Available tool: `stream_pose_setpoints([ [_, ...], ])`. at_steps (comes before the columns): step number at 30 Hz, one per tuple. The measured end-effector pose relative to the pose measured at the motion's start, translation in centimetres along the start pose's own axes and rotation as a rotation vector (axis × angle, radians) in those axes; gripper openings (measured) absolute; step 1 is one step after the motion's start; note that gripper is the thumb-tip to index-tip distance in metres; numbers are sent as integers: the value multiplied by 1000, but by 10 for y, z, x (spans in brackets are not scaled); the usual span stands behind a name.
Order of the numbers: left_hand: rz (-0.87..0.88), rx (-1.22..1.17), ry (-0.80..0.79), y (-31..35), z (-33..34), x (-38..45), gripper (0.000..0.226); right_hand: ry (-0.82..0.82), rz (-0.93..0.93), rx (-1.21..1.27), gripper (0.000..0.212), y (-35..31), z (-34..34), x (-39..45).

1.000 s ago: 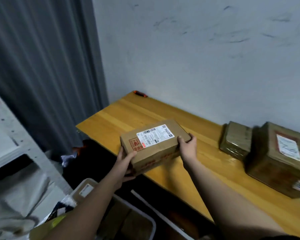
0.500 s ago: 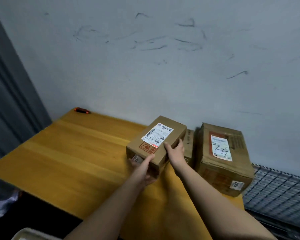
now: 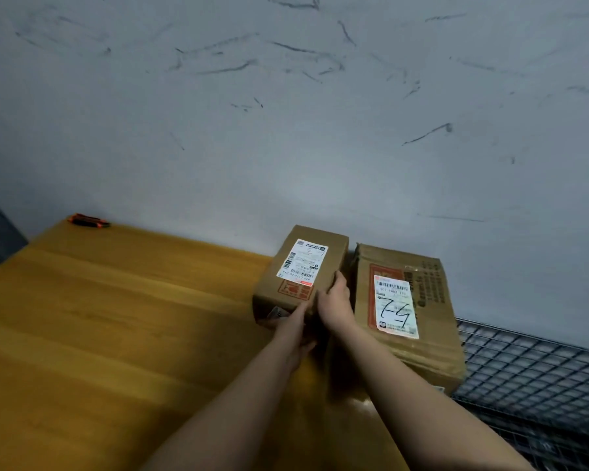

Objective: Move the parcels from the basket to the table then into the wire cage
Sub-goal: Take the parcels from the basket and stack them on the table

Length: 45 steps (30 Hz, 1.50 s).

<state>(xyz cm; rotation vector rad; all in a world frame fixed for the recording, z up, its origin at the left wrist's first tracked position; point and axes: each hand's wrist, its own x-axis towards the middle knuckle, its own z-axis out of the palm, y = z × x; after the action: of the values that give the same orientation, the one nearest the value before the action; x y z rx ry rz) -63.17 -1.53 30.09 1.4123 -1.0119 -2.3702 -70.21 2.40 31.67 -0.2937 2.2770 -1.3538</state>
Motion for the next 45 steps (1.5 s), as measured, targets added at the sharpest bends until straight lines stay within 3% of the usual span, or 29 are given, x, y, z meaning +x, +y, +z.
stream_pose_setpoints([
  [10, -38, 72, 0, -8, 16, 30, 70, -38, -36, -256, 61, 2, -5, 22],
  [18, -132, 197, -110, -6, 2, 35, 50, 11, -59, -478, 53, -2, -2, 24],
  [21, -95, 290, -91, 2, -19, 30, 51, 69, -115, -544, 53, -9, 1, 16],
  [24, 40, 377, 26, 18, -46, 19, 38, 185, -238, -644, 51, -23, 4, 3],
  [26, 208, 495, 143, 34, -73, 9, 30, 193, -320, -679, 44, -38, 12, -11],
  [29, 433, 868, 329, 61, -127, -21, 16, 100, -425, -652, 35, -61, 39, -39],
  [33, 592, 1136, 581, 83, -216, -80, 19, -27, -549, -630, 27, -79, 100, -97],
  [38, 513, 1258, 787, 62, -353, -153, 19, -259, -580, -665, 24, -65, 201, -194],
  [45, 270, 1142, 916, -28, -540, -231, 17, -582, -563, -788, 29, -4, 329, -325],
])
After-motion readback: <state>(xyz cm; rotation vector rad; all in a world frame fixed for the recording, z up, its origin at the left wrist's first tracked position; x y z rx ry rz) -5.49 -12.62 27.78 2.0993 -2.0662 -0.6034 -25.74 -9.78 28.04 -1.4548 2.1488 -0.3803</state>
